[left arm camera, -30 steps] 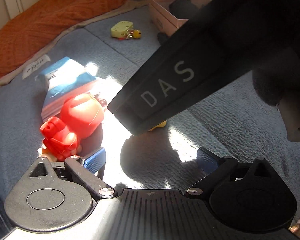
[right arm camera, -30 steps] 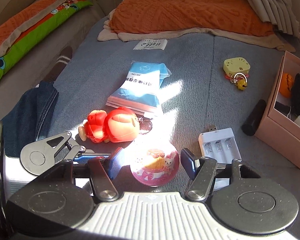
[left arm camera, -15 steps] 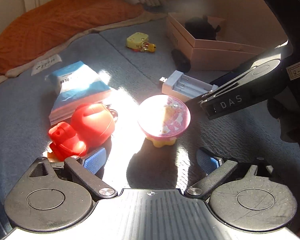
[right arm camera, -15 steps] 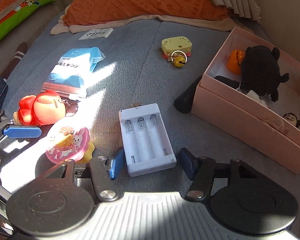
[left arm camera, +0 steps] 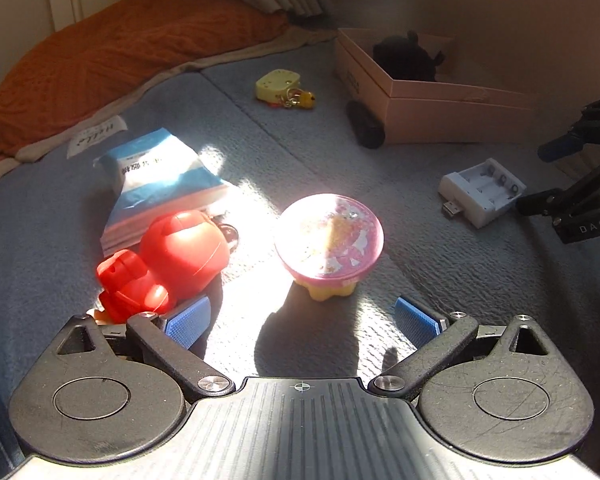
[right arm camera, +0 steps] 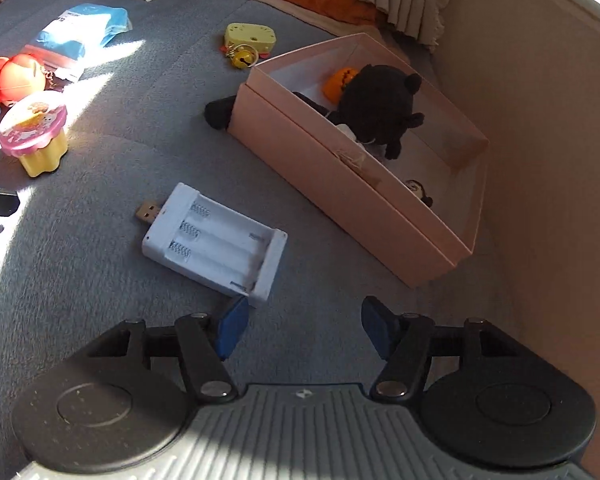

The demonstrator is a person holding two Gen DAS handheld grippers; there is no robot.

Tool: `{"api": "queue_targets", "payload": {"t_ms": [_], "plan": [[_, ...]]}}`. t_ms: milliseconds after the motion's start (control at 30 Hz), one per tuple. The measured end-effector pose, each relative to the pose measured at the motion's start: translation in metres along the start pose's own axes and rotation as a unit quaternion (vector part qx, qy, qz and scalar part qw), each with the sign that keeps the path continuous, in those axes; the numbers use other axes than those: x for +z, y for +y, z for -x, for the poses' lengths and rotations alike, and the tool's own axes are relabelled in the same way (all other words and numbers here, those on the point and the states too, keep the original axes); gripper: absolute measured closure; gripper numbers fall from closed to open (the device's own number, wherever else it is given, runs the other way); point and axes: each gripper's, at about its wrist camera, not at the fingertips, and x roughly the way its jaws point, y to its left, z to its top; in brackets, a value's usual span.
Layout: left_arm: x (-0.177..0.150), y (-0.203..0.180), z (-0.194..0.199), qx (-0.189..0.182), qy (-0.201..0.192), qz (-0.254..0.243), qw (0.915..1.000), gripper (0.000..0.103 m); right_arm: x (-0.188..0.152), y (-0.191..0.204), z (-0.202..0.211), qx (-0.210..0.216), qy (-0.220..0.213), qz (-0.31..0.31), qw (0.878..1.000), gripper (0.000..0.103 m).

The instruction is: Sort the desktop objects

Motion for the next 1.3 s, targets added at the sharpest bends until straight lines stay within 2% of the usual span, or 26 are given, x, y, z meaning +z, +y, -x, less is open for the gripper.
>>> {"api": "queue_targets", "payload": {"t_ms": [33,100,167,233,267,367,433,567,767,1000,1100,1167,1233,1300], "plan": [[0.002,-0.002,0.001,0.000,-0.008,0.001,1.0000,0.001,-0.001,-0.006,0.004,0.004,0.002,-0.034,0.999,0.032],[0.007,-0.006,0.002,0.002,-0.025,0.003,0.9997,0.002,-0.004,-0.021,0.017,0.045,0.005,-0.126,0.991,0.016],[0.009,-0.011,-0.002,0.008,-0.033,0.001,0.9994,0.002,-0.010,-0.030,0.023,0.096,0.014,-0.208,0.973,0.014],[0.009,-0.015,-0.007,0.017,-0.032,-0.006,0.9993,0.002,-0.015,-0.029,0.018,0.138,0.032,-0.250,0.958,0.014],[0.009,-0.017,-0.009,0.019,-0.029,-0.009,0.9994,0.002,-0.017,-0.024,0.013,0.148,0.042,-0.253,0.955,0.014],[0.007,-0.015,-0.010,0.018,-0.027,-0.008,0.9994,0.002,-0.017,-0.007,0.000,0.123,0.064,-0.233,0.962,0.014],[0.006,-0.014,-0.012,0.013,-0.018,-0.008,0.9997,0.002,-0.021,-0.001,-0.009,0.128,0.084,-0.233,0.960,0.011],[0.004,-0.015,-0.023,0.015,0.012,-0.014,0.9997,0.001,-0.020,0.006,-0.014,0.126,0.084,-0.229,0.962,0.000],[0.003,-0.013,-0.029,0.013,0.030,-0.009,0.9994,0.000,-0.024,0.003,-0.021,0.133,0.086,-0.264,0.951,0.000],[0.005,-0.013,-0.032,0.013,0.046,-0.008,0.9988,0.000,-0.020,0.006,-0.027,0.119,0.098,-0.256,0.954,0.000],[0.007,-0.014,-0.026,0.018,0.033,0.001,0.9993,0.000,-0.019,0.006,-0.028,0.121,0.100,-0.256,0.954,0.000],[0.009,-0.017,-0.015,0.013,0.001,-0.001,0.9999,0.001,-0.018,0.005,-0.028,0.123,0.104,-0.255,0.953,0.000],[0.012,-0.021,-0.006,0.019,-0.032,-0.012,0.9992,0.005,-0.016,0.005,-0.029,0.122,0.107,-0.253,0.954,0.000],[0.014,-0.022,-0.005,0.032,-0.045,-0.013,0.9984,0.018,-0.015,0.006,-0.029,0.119,0.107,-0.249,0.955,0.000]]}}
